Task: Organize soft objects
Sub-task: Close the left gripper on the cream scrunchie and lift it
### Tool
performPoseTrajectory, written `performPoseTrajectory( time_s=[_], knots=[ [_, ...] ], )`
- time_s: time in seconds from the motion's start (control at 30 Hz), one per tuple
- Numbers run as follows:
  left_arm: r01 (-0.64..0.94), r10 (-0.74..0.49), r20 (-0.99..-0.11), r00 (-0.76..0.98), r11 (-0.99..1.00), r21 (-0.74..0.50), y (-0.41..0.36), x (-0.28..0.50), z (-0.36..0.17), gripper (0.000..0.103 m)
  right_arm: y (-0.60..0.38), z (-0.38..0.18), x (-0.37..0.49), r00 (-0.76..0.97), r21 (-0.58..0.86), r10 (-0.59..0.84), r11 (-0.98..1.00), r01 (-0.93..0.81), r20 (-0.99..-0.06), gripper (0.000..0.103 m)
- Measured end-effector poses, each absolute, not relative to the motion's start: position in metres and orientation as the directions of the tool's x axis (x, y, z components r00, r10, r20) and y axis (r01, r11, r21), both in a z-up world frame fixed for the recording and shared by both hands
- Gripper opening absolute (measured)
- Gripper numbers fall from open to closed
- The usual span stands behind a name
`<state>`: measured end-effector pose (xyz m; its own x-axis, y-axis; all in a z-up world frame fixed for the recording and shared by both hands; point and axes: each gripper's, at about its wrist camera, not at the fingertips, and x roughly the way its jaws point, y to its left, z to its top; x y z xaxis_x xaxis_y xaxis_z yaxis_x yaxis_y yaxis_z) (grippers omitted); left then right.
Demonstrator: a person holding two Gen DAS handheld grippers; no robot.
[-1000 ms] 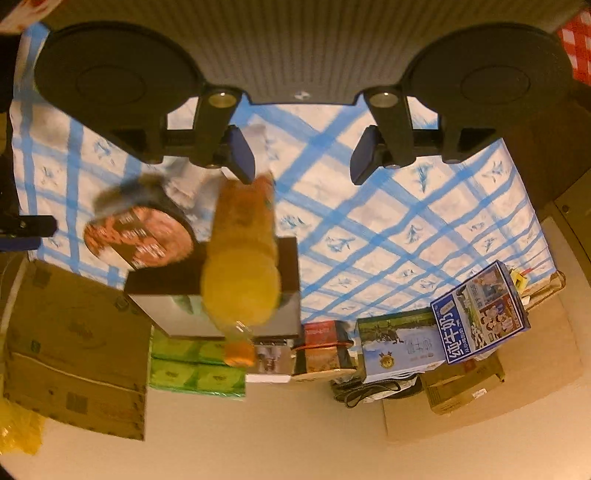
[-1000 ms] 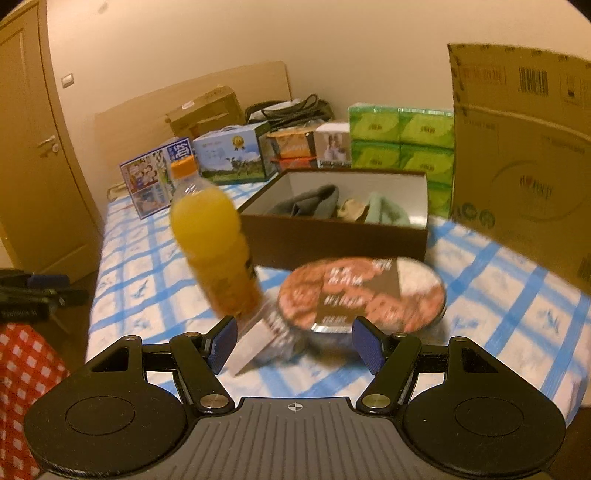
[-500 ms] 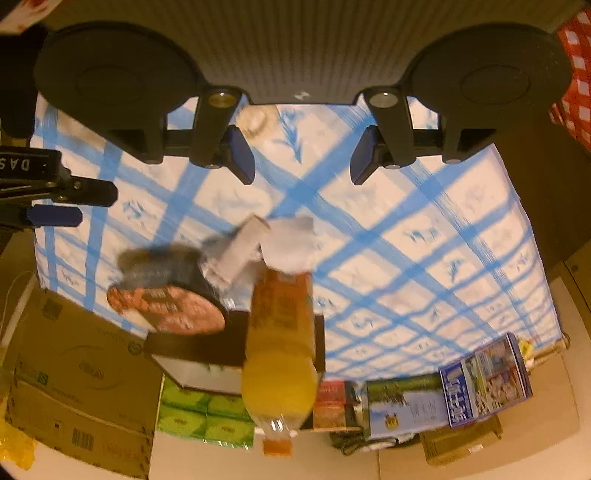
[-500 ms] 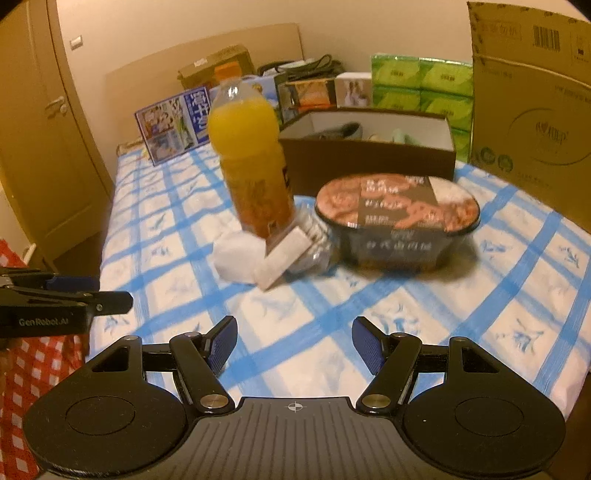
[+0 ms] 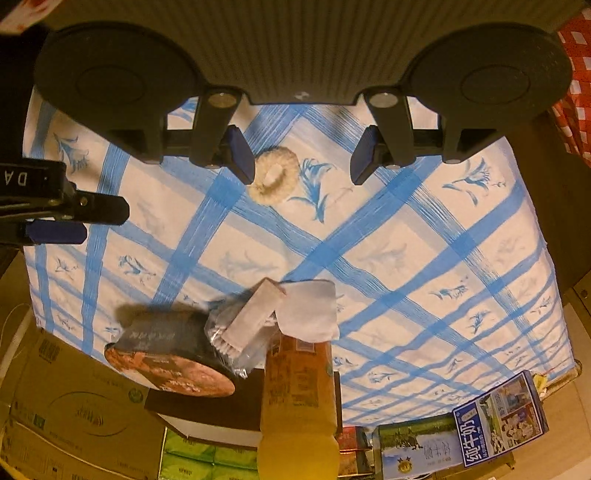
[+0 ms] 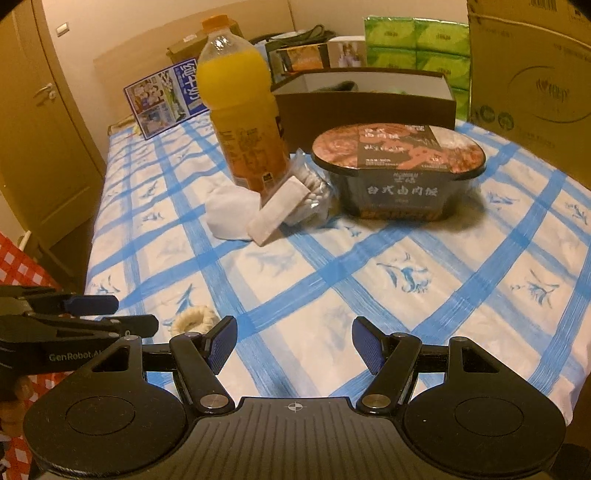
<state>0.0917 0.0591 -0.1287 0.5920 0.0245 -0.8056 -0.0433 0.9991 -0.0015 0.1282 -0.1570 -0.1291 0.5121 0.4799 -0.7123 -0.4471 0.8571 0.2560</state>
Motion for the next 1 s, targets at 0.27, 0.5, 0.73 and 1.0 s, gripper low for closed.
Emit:
performPoseTrajectory(
  time_s=[0.27,0.5,0.73,1.0],
  knots=[
    [-0.013,-0.013,-0.802,0.597,1.000,-0.025,0.057,0.099,-0.144,0.055,-0.158,-0.142,0.137,0.496,0.266,0.464,0.868,-0.419,-0.734,0.069],
    [0.039,-0.016,-0.791,0.612,0.999,0.010,0.052,0.103,-0.160,0.060,-0.159,-0.153,0.144,0.481,0.275,0.456,0.874,-0.401,-0.748,0.069],
    [0.094,-0.030,-0.798,0.602,0.995,0.034,0.045,0.116,-0.179,0.058,-0.161,-0.163,0.152,0.473,0.282,0.443,0.884,-0.373,-0.762,0.069],
    [0.126,-0.049,-0.792,0.609,0.991,0.036,0.045,0.122,-0.187,0.024,-0.163,-0.168,0.161,0.481,0.301,0.445,0.888,-0.348,-0.756,0.069]
  ],
)
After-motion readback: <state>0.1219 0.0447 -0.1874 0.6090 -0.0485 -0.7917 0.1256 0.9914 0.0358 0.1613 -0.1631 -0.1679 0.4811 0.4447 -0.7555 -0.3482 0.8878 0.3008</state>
